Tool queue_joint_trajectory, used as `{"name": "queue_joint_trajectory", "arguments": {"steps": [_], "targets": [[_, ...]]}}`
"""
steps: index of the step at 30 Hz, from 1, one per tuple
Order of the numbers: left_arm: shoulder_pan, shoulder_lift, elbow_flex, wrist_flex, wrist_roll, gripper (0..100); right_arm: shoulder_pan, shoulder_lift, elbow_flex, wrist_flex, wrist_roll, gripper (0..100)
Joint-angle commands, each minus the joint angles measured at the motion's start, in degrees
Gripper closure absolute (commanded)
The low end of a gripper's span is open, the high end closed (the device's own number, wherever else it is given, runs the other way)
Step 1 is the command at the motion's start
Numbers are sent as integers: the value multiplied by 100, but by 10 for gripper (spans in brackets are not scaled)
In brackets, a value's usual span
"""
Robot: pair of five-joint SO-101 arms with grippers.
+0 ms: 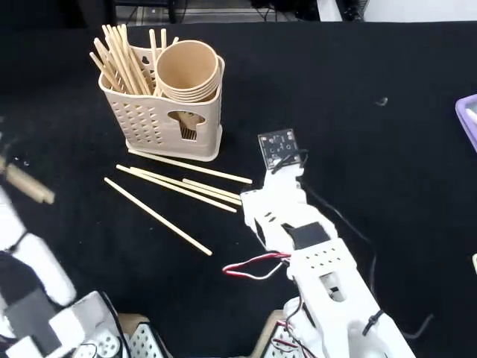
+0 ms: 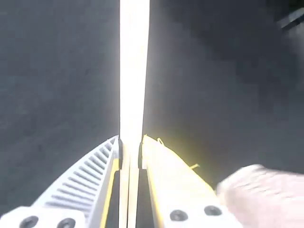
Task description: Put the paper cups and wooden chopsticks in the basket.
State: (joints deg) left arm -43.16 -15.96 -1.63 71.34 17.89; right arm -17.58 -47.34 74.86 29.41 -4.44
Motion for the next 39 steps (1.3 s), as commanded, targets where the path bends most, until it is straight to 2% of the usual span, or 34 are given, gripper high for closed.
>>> {"name": "queue_joint_trajectory", "arguments": {"steps": [1,11,19,22,25,31,39], "targets": [[1068,-695,-338,-1134,369,970,105,-207,-40,-141,-53,896],[2475,-1556,145,-3622,369,970,105,-207,-48,-141,-53,896],[3424,-1310,716,-4879,334,970,105,-207,-75,-141,-53,896],[3618,-949,769,-5222,-132,970,105,-207,-75,-141,-53,896],[3864,-607,769,-5187,-554,970,105,-207,-75,-141,-53,896],[4092,-431,760,-4492,-1345,967,105,-207,-84,-141,-53,896],[4040,-431,769,-4009,-1380,894,105,-207,-84,-141,-53,896]]}}
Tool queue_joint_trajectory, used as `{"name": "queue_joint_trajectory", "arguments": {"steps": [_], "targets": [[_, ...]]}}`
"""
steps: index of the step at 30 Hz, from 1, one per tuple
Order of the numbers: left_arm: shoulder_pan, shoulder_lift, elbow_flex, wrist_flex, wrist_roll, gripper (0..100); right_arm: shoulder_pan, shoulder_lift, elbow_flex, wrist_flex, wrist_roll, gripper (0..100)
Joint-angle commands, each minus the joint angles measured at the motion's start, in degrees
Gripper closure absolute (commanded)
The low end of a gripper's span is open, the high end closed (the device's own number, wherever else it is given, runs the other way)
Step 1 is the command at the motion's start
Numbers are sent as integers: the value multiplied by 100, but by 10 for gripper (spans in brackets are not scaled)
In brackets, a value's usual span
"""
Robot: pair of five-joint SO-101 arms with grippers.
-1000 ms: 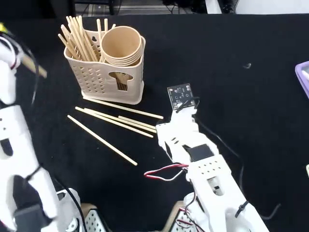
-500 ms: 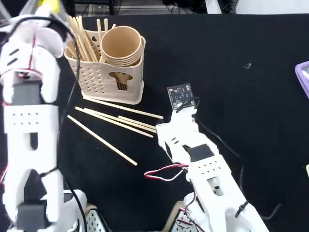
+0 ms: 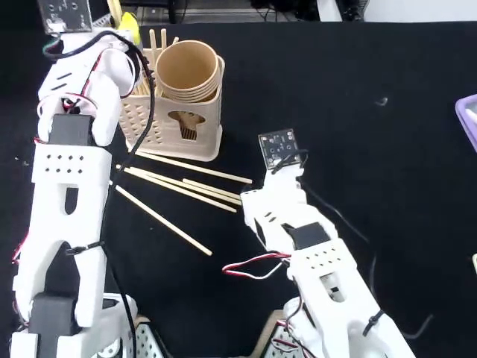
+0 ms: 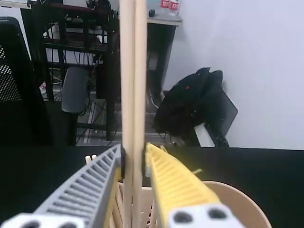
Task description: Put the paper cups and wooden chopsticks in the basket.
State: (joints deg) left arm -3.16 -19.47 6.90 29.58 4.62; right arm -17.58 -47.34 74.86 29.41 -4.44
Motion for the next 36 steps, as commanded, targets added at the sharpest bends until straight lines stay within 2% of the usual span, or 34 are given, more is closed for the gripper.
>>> {"name": "queue_joint_trajectory", "arguments": {"steps": [1,4,8,15,20,24,26,29,33,36], "targets": [[40,-97,-84,167,-62,896,105,-207,-84,-141,-53,896],[31,-114,-154,343,-62,896,105,-207,-84,-141,-53,896],[-154,-422,-347,1037,-62,905,105,-207,-84,-141,-53,896],[-681,-1433,-330,2892,-62,902,105,-207,-84,-141,-53,896],[-1305,-1952,593,3745,-26,902,105,-171,-92,-167,-53,895],[-1745,-1978,2237,3341,-9,901,105,-154,-40,-484,-105,895],[-1868,-1978,3160,2769,-9,901,105,-154,-48,-607,-167,895],[-2018,-2040,4312,1855,-9,902,105,-136,-13,-1020,-782,895],[-2018,-2048,5209,976,9,903,105,418,-22,-1644,-1108,895],[-2018,-2048,5508,642,431,902,105,1279,-365,-1916,-1125,897]]}}
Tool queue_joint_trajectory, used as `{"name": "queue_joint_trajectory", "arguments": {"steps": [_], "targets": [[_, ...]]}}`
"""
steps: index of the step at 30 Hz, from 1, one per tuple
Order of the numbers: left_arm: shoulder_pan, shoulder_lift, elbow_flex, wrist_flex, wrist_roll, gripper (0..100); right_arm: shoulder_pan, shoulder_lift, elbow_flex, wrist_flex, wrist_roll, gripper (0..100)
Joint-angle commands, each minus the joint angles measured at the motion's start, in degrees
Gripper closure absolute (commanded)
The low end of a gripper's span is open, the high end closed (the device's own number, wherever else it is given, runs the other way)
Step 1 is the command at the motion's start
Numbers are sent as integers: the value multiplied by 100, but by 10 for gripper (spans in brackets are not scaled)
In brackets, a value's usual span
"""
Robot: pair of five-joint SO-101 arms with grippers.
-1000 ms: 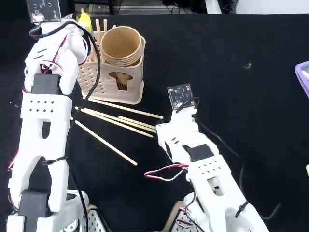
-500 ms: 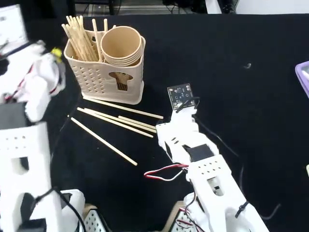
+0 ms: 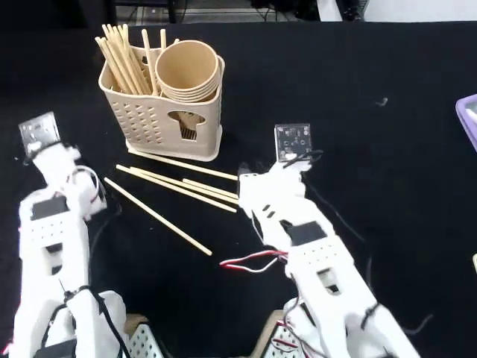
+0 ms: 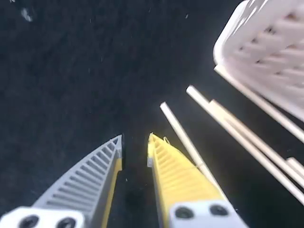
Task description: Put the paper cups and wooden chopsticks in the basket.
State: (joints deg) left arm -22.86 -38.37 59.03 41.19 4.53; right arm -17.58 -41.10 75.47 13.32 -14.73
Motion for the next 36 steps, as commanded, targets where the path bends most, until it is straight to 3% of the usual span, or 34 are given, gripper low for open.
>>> {"name": "queue_joint_trajectory", "arguments": {"steps": [1,6,12,19,23,36], "targets": [[-48,-158,356,-580,580,902,105,1007,-637,-308,-97,898],[-22,-158,409,-677,862,902,105,2545,-1596,-299,-97,899],[-13,-149,418,-659,923,902,105,3407,-2176,-70,-53,900],[-31,-149,418,-668,923,902,-334,3477,-2738,1829,-35,898],[-40,-149,418,-668,923,902,-747,3442,-2747,2462,659,899],[-22,-149,418,-677,914,902,-818,3415,-2905,2585,976,896]]}}
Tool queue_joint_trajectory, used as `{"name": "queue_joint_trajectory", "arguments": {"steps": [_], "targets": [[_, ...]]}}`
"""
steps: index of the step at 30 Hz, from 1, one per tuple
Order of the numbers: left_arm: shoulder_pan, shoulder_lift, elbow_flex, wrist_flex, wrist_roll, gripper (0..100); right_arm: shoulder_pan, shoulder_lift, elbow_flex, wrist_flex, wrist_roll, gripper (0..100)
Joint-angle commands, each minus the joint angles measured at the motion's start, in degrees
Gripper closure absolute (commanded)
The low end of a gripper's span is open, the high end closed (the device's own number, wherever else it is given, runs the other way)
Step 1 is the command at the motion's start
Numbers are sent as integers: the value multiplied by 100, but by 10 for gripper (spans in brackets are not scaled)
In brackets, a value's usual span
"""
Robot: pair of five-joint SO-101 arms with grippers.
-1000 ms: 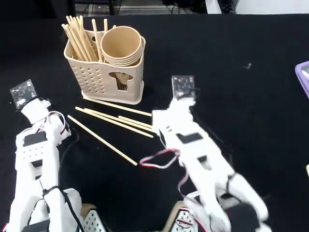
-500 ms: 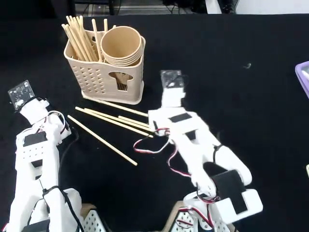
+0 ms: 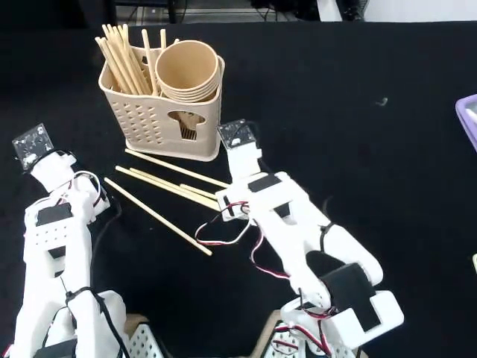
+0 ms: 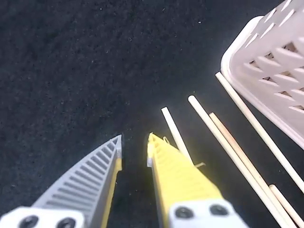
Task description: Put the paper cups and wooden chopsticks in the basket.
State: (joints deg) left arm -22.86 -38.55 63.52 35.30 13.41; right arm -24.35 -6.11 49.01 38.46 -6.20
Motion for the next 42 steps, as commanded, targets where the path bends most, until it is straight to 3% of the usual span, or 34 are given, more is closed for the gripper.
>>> {"name": "queue_joint_trajectory", "arguments": {"steps": [1,6,9,18,26,33,42], "targets": [[-22,-132,-31,-88,35,902,-149,-84,-242,79,185,894],[-13,-97,-31,-88,35,902,-141,-295,-567,1055,1398,769],[-13,-79,-22,-88,35,902,-158,-549,-549,1389,1538,715],[-4,-132,215,-88,35,902,-897,-374,259,369,2479,756],[4,-123,488,-88,35,904,-923,-259,268,299,2497,808],[4,-114,620,-88,35,905,-949,-259,277,334,2505,955],[4,-88,629,-88,35,905,-932,-927,365,809,2514,966]]}}
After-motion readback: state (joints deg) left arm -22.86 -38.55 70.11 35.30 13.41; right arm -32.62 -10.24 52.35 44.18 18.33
